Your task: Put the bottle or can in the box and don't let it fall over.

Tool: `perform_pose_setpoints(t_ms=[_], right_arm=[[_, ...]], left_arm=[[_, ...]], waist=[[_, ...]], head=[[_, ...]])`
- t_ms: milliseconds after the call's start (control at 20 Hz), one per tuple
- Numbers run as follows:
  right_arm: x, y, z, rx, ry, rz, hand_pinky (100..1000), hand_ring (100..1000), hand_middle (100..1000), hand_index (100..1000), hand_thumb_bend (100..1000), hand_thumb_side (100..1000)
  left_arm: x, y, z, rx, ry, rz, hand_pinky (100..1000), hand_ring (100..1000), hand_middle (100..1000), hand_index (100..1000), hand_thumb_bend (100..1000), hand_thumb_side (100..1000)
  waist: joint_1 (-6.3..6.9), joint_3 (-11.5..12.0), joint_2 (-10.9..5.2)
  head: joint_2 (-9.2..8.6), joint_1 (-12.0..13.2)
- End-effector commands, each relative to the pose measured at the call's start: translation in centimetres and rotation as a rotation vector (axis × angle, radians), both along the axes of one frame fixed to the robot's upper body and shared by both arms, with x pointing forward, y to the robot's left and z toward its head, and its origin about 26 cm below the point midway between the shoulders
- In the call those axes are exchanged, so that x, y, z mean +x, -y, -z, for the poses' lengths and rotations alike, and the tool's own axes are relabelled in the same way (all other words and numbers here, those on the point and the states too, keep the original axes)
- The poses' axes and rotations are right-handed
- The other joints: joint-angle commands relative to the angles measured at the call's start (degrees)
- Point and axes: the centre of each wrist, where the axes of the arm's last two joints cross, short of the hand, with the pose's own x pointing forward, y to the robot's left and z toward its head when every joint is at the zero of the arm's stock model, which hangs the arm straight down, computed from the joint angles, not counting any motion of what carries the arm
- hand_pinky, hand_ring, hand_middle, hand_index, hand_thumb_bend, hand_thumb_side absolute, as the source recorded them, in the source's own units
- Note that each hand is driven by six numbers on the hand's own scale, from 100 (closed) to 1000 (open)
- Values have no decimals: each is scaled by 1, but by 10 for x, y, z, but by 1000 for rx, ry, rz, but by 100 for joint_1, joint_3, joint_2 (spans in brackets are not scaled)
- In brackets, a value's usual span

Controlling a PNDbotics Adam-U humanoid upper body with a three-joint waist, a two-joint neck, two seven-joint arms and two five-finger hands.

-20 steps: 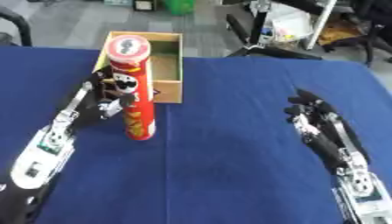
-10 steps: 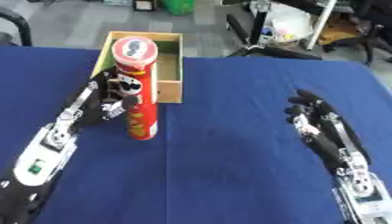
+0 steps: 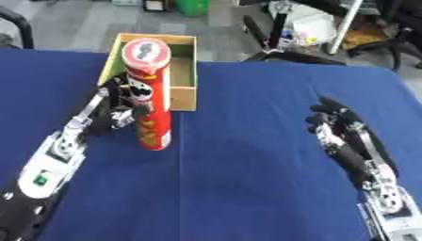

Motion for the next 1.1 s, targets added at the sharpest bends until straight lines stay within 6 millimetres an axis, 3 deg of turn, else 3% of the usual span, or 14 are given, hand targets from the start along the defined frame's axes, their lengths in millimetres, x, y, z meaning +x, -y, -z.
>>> perform_pose_setpoints(t_ms=[50, 500, 1100], right_arm=[[2, 2, -7, -3, 20, -4, 736, 762, 787, 907, 100, 462], [2, 2, -7, -2, 20, -6, 737, 762, 788, 908, 100, 463], [2, 0, -7, 2, 19, -14, 737, 763, 790, 908, 100, 465]], left_arm=[[1, -1, -13, 26, 39, 21, 714, 777, 845, 979, 826, 658], [3, -1, -13, 11, 62, -17, 806, 861, 887, 981, 801, 668], [12, 8, -12, 28, 78, -33, 809, 859, 888, 982, 765, 672]], waist=[[6, 4, -65], [-8, 3, -60], [-25, -40, -46]], head=[[-72, 14], [-79, 15], [-92, 47]])
